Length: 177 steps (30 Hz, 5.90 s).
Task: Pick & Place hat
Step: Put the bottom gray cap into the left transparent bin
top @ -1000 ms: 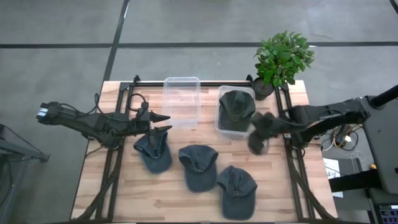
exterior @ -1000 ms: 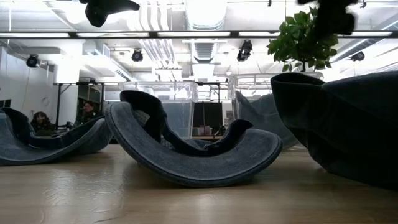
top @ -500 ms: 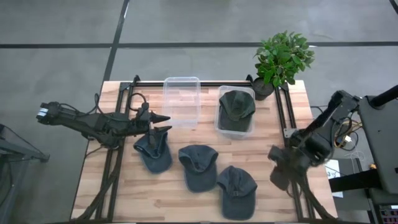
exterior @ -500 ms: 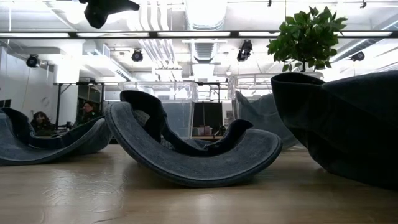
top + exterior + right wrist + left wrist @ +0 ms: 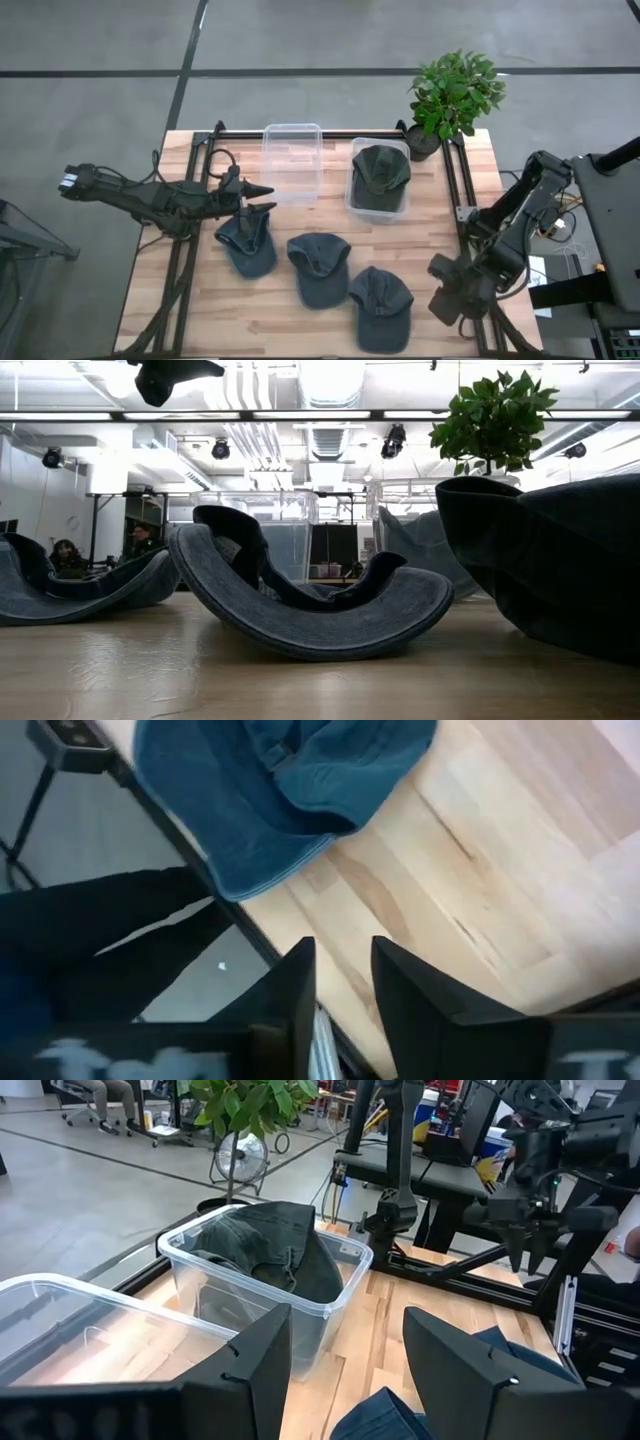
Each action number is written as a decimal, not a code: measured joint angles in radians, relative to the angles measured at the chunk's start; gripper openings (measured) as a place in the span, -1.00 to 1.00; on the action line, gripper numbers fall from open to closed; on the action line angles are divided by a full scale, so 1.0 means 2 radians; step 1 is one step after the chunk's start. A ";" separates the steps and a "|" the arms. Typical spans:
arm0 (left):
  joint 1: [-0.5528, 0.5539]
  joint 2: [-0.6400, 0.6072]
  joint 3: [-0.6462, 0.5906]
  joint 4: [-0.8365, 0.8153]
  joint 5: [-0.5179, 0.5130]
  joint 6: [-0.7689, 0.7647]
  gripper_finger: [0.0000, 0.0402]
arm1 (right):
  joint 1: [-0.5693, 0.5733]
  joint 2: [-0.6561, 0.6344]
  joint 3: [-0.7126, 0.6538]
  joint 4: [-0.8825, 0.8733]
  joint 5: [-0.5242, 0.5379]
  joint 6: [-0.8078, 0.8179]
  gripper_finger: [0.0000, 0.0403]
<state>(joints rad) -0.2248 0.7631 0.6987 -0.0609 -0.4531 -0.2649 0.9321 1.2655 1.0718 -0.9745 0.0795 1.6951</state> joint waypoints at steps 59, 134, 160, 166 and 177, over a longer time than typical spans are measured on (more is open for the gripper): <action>0.000 0.000 0.000 -0.030 0.062 -0.010 -0.08 | 0.005 0.211 -0.100 0.288 0.110 0.261 -0.16; 0.000 0.052 0.001 0.069 0.103 -0.052 -0.08 | -0.119 -0.011 -0.104 0.547 0.555 -0.174 -0.94; -0.005 0.116 0.071 0.087 0.102 -0.057 -0.08 | -0.236 0.058 0.024 0.453 0.518 -0.353 -0.94; -0.005 0.132 0.083 0.087 0.063 -0.028 -0.08 | -0.235 0.106 0.149 0.197 0.538 -0.262 -0.94; -0.005 0.171 0.087 0.087 0.011 -0.038 -0.08 | -0.235 0.196 0.282 0.096 0.549 -0.283 -0.94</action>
<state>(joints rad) -0.2355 1.1052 0.8722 0.1124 -0.4306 -0.3400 0.4614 1.6571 1.6359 -0.7825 1.1782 1.1301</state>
